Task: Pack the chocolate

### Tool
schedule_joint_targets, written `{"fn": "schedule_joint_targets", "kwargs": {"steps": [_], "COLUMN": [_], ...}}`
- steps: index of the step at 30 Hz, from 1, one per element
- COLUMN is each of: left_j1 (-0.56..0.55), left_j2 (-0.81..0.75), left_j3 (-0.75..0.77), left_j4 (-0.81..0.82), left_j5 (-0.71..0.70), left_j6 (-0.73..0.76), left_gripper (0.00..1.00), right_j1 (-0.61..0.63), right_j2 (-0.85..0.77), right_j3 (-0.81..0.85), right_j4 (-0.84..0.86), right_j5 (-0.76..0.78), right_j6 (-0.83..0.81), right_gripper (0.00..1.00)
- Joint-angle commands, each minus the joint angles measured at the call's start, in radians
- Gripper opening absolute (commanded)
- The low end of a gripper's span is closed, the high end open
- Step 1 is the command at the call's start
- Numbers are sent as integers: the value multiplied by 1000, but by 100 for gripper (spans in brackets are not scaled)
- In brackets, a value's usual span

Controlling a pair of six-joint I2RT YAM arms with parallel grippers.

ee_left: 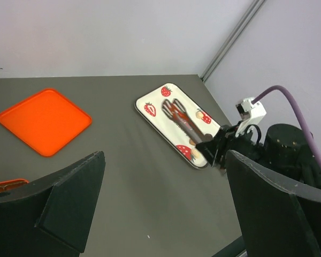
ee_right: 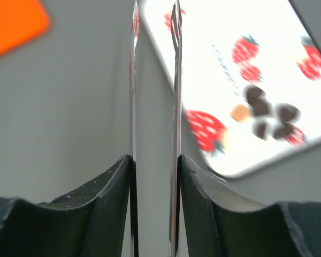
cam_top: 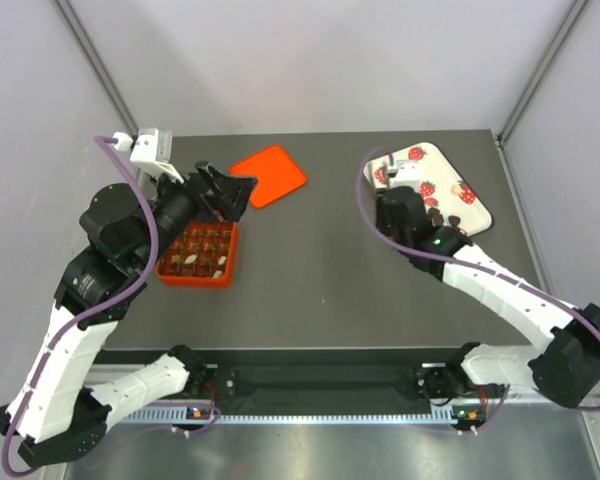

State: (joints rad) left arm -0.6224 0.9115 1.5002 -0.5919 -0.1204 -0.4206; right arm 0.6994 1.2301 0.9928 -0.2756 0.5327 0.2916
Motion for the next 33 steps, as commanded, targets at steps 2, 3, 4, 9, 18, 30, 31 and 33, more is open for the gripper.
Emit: {"fn": "schedule_joint_targets", "kwargs": {"steps": [2, 3, 4, 9, 18, 30, 31, 33], "left_j1": [3, 4, 3, 3, 3, 3, 3, 3], "left_j2": [-10, -11, -10, -7, -6, -6, -6, -5], "left_j3": [2, -1, -4, -15, -15, -31, -32, -32], "left_j4": [20, 21, 21, 27, 26, 37, 38, 38], "left_j5": [7, 10, 10, 15, 18, 24, 25, 25], "left_j6": [-9, -10, -12, -15, -17, -21, -21, -23], "left_gripper": [99, 99, 99, 99, 99, 99, 99, 99], "right_j1": [-182, -245, -271, -377, -440, -442, -442, -442], "right_j2": [-50, -53, -60, -83, -69, -84, -87, -93], "right_j3": [-6, -8, -20, -51, -83, -117, -115, -115], "right_j4": [-204, -253, -266, -315, -335, -355, -356, -356], "right_j5": [-25, -52, -65, -143, -160, -125, -120, -111], "right_j6": [52, 60, 67, 69, 57, 43, 38, 38], "right_gripper": [40, 40, 40, 41, 41, 41, 41, 41]}}
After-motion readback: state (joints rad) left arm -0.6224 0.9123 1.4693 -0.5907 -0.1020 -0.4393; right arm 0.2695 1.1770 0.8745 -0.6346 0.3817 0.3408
